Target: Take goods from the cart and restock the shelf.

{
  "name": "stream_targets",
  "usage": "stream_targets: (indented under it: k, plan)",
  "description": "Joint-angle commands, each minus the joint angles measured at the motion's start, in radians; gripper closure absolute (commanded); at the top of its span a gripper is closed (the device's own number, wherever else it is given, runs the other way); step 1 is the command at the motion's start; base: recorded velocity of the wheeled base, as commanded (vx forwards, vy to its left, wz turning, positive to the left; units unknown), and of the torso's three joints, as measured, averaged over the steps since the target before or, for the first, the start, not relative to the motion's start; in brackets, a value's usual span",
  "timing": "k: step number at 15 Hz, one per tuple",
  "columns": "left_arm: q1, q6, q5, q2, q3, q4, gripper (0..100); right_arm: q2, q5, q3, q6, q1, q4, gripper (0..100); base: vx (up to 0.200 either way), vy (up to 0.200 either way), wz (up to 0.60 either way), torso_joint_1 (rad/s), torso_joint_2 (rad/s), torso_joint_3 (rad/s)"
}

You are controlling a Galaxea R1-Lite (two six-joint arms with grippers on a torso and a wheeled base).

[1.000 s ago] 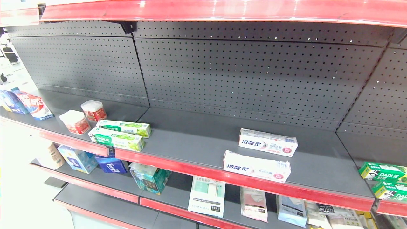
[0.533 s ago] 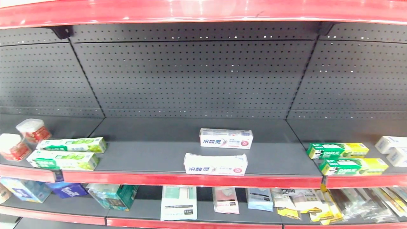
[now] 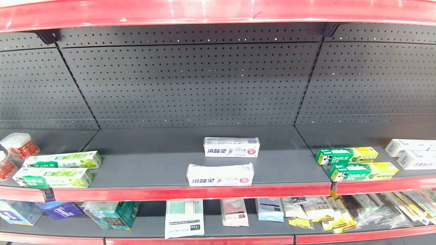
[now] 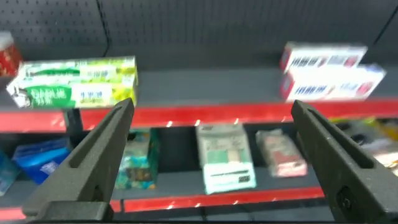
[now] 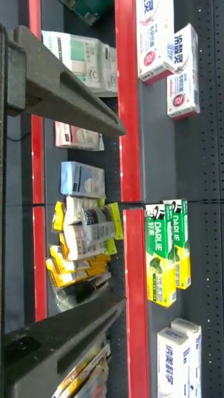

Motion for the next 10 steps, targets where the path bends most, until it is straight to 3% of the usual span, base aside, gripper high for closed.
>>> stream_targets:
  k: [1,2,3,5,7,10]
  plan:
    - [0.049,-0.156,0.085,0.823,-0.554,-0.062,0,0.001,0.0,0.0,0.0,0.0,0.0,0,0.0,0.0,0.0,0.0,0.0,0.0]
    - [0.052,-0.082,0.187,0.927,-0.567,-0.073,0,0.001,0.0,0.0,0.0,-0.002,0.0,0,0.0,0.0,0.0,0.0,0.0,0.0]
    - [0.052,-0.051,0.253,1.002,-0.567,-0.076,0,0.001,0.0,0.0,0.0,0.0,0.0,0,0.0,0.0,0.0,0.0,0.0,0.0]
    - [0.035,-0.05,0.258,1.137,-0.548,-0.078,0,0.001,0.0,0.0,0.0,0.0,0.0,0,0.0,0.0,0.0,0.0,0.0,0.0]
    - [-0.015,-0.053,0.258,1.24,-0.548,-0.081,0,0.001,0.0,0.0,0.0,0.0,0.0,0,0.0,0.0,0.0,0.0,0.0,0.0]
    - [-0.144,-0.054,0.256,1.344,-0.547,-0.079,0,0.001,0.0,0.0,0.0,0.0,0.0,0,0.0,0.0,0.0,0.0,0.0,0.0]
